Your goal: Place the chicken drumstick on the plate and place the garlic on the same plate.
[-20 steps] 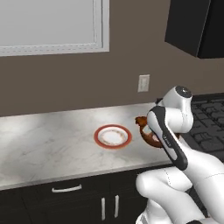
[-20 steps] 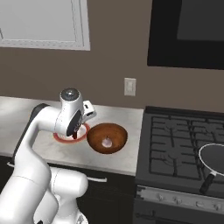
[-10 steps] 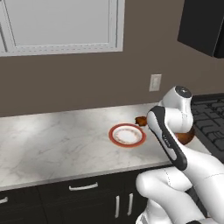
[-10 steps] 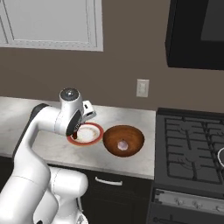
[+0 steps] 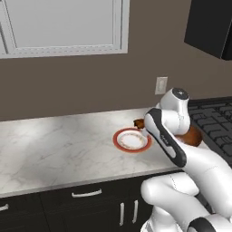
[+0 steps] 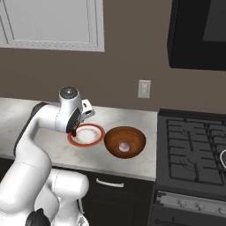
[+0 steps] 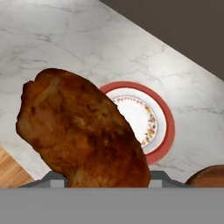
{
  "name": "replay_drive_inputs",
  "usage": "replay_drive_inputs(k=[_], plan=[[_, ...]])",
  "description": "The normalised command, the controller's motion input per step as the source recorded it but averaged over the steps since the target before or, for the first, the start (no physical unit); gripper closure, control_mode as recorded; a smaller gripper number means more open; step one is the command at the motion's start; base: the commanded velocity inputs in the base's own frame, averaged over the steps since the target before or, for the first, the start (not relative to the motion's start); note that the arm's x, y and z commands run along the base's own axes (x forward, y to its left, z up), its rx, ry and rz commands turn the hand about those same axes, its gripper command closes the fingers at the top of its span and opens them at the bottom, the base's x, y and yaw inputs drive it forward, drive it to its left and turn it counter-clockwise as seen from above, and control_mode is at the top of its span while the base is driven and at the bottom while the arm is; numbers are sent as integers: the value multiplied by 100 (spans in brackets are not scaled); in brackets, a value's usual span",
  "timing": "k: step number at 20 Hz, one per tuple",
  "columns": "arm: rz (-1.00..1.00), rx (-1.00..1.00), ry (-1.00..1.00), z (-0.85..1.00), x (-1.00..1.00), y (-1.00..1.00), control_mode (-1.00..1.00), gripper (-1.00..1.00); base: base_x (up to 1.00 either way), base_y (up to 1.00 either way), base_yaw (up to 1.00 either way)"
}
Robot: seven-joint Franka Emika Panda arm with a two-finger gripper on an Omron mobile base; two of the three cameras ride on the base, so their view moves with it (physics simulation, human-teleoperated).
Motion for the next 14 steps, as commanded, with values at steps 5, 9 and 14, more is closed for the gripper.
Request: replay_drive_inputs(k=[5,9,14], plan=[[0,0,8,-1,60,20,-100,100,0,0,0],[0,0,3,-10,43,0,-100,100,0,0,0],[0,0,0,-28,26,0,-100,100,0,0,0]])
